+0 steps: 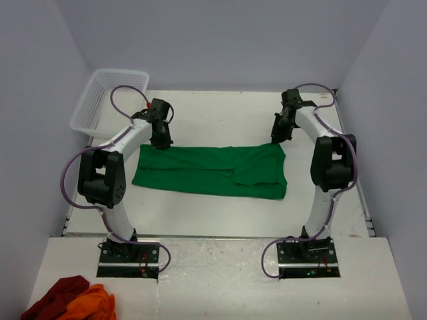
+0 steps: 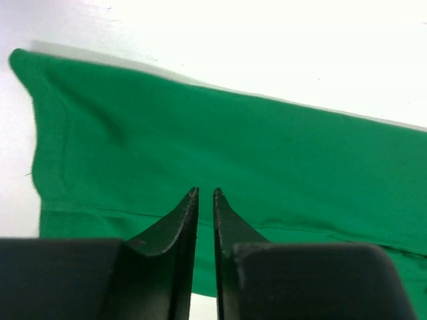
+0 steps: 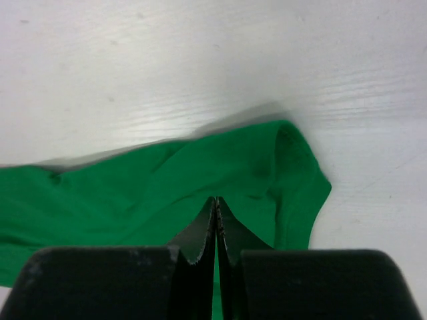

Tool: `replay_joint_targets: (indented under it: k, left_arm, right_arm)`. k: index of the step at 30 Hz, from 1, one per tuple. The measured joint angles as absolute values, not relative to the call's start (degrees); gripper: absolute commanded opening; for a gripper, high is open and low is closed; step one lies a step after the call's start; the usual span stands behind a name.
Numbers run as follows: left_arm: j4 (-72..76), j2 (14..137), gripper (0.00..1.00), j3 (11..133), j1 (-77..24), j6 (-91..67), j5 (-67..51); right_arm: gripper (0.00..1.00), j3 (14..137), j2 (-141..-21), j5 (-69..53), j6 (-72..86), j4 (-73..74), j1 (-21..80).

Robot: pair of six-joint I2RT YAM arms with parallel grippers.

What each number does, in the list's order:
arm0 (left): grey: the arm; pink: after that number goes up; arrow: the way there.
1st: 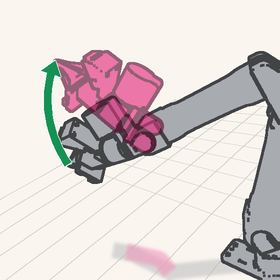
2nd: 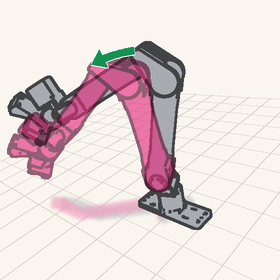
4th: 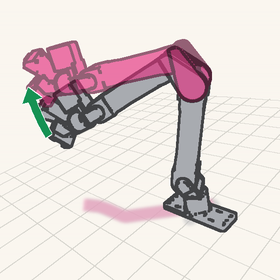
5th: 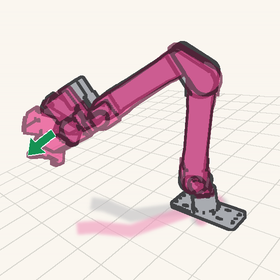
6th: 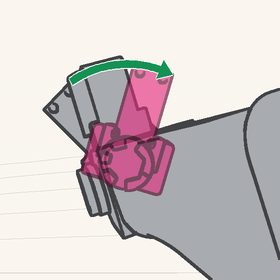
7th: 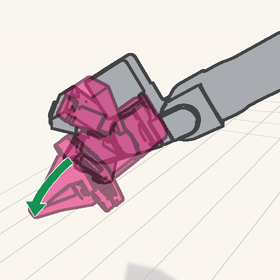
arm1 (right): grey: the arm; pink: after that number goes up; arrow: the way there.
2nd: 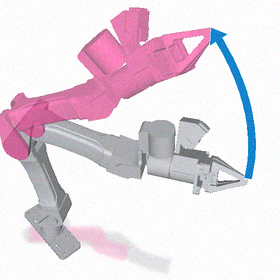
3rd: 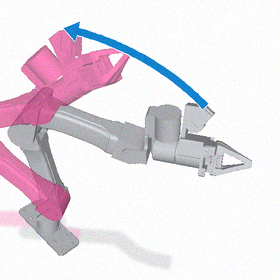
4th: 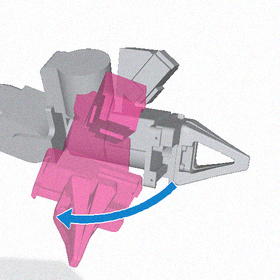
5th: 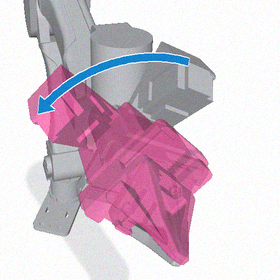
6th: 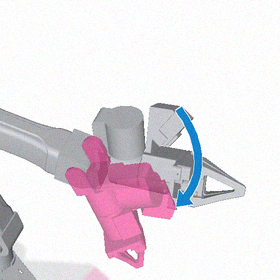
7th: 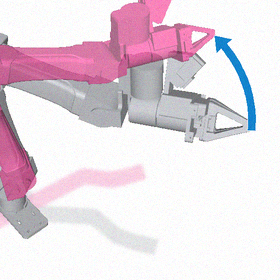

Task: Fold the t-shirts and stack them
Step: Fold the other side of the tshirt into a rectangle

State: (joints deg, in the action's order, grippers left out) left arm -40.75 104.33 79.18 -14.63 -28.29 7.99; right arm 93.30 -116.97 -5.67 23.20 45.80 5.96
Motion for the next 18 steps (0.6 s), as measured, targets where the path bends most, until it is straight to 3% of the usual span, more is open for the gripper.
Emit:
replay_joint_targets:
  k: [3,6,7,9,13,16,18]
  left_arm:
    - [-39.7,104.4,0.19,79.2,-14.6,-28.4,6.3]
    - [-38.9,105.4,0.14,79.5,-14.6,-28.6,4.4]
    - [-38.4,106.3,0.09,79.6,-14.6,-28.8,3.8]
    - [-38.1,108.2,0.06,80.1,-14.6,-29.1,2.9]
    - [-37.8,111.4,0.11,80.2,-14.6,-29.1,1.6]
    - [-37.6,112.3,0.13,80.4,-14.6,-29.2,-0.1]
    - [-37.4,112.3,0.13,80.7,-14.7,-29.2,-1.5]
  right_arm:
    - [0.0,92.2,-111.3,-6.1,21.7,44.1,6.4]
    - [0.0,92.6,-106.6,-7.0,20.3,42.6,6.5]
    - [0.05,92.8,-105.6,-7.2,19.7,42.4,6.5]
    - [0.13,93.1,-104.9,-7.3,18.4,42.4,6.5]
    - [0.14,94.0,-107.1,-5.5,15.2,43.9,6.5]
    - [0.0,92.9,-108.8,-6.3,13.9,44.3,6.7]
    - [0.0,91.9,-108.8,-6.7,13.9,44.6,7.3]
